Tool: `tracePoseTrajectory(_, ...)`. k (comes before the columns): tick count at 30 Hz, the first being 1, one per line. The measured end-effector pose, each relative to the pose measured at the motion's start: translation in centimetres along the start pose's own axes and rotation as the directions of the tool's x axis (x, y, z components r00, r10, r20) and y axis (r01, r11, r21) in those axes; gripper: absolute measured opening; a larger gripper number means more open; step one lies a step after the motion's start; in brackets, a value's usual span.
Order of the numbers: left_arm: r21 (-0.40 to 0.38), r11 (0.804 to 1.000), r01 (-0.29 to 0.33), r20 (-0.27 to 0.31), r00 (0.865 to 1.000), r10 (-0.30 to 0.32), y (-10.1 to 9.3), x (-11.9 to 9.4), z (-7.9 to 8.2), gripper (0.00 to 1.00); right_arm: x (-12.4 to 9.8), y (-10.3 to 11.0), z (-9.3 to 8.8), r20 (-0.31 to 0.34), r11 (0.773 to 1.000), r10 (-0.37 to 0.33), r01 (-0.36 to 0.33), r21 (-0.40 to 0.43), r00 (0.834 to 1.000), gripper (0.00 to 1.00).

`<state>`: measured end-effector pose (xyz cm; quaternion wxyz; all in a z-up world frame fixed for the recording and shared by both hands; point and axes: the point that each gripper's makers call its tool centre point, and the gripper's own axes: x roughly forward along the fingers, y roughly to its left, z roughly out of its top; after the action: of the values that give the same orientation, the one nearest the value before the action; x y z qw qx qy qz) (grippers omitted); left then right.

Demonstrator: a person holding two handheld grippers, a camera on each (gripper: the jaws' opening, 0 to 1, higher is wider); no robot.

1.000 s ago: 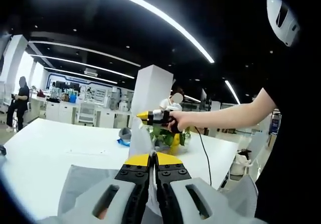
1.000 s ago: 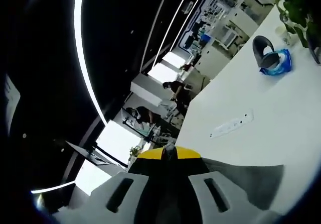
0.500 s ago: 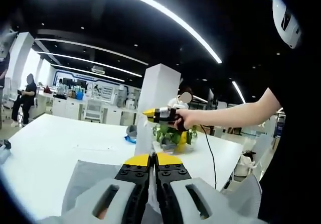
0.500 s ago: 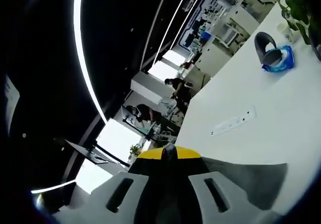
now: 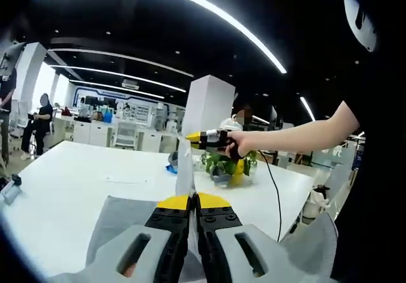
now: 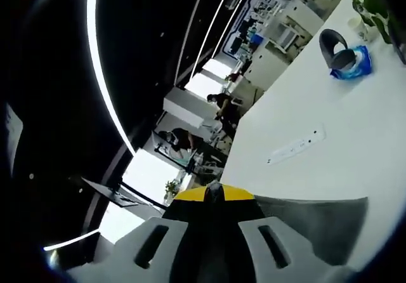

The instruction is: Fold the towel on the table until its edges align and the towel forms a compact rectangular stack.

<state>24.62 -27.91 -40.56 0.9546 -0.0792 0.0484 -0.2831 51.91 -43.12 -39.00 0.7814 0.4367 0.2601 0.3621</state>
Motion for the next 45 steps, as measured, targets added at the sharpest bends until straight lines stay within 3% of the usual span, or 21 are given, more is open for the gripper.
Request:
tracePoseTrajectory(33,-0.06,0.996,-0.067,-0.08,0.995,0.062,2.8,-0.7,-3.4,0.03,3.2,-3.7,-2.3,-0.04,0.996,-0.045,0.048,0.074,0.998,0.04)
tracePoseTrajectory(45,-0.016,0.996,-0.092,-0.142,0.986,0.089,5.7,-0.9,-4.3,0.03,5.4,-4.7,-3.3,-0.066,0.994,-0.054,0.06,0.089,0.996,0.04)
